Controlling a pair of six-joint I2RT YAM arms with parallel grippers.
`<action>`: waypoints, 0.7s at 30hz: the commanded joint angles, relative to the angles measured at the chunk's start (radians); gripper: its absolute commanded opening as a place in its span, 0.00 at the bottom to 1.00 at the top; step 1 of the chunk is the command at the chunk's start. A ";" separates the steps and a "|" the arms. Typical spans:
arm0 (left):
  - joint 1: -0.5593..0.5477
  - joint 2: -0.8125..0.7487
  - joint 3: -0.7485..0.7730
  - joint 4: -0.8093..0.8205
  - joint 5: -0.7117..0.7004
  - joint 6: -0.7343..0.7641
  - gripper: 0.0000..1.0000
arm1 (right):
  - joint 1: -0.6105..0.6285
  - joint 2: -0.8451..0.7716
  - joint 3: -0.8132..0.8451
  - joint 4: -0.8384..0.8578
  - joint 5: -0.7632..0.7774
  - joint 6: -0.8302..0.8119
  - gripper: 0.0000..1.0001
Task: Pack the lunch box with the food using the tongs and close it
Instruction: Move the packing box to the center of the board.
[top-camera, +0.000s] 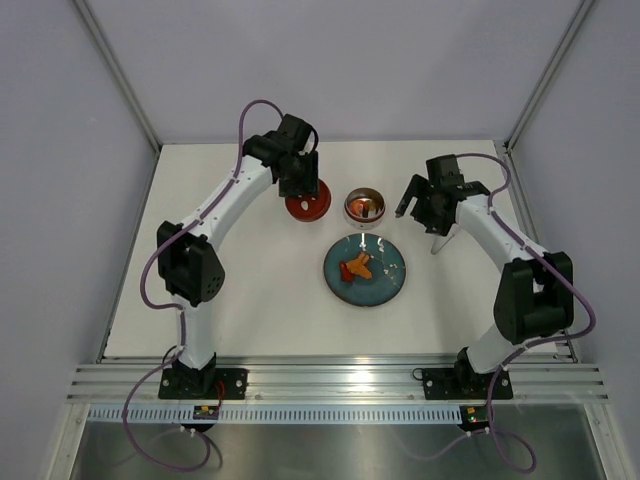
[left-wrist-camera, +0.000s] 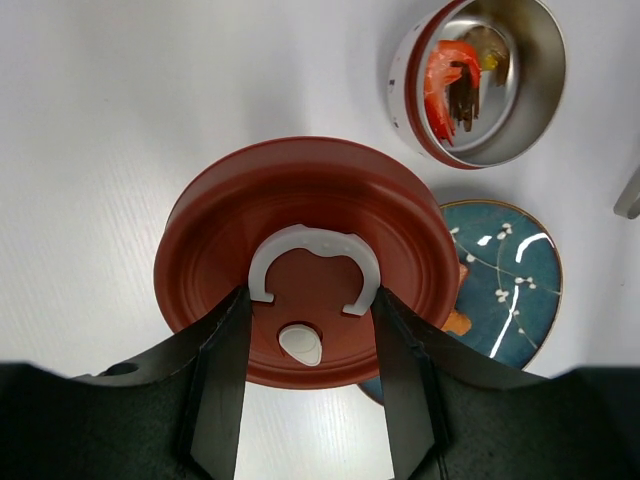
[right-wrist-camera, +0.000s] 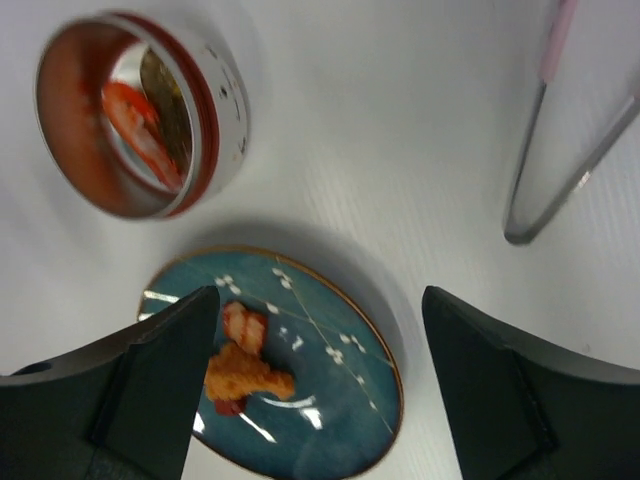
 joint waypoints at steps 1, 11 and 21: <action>-0.014 0.022 0.087 -0.011 0.035 0.006 0.00 | -0.059 0.135 0.131 0.049 -0.084 0.038 0.88; -0.015 0.028 0.096 -0.008 0.046 0.014 0.00 | -0.103 0.585 0.627 -0.069 -0.105 0.087 0.00; -0.014 0.045 0.100 -0.007 0.070 0.023 0.00 | -0.067 0.771 0.834 -0.101 -0.208 0.080 0.00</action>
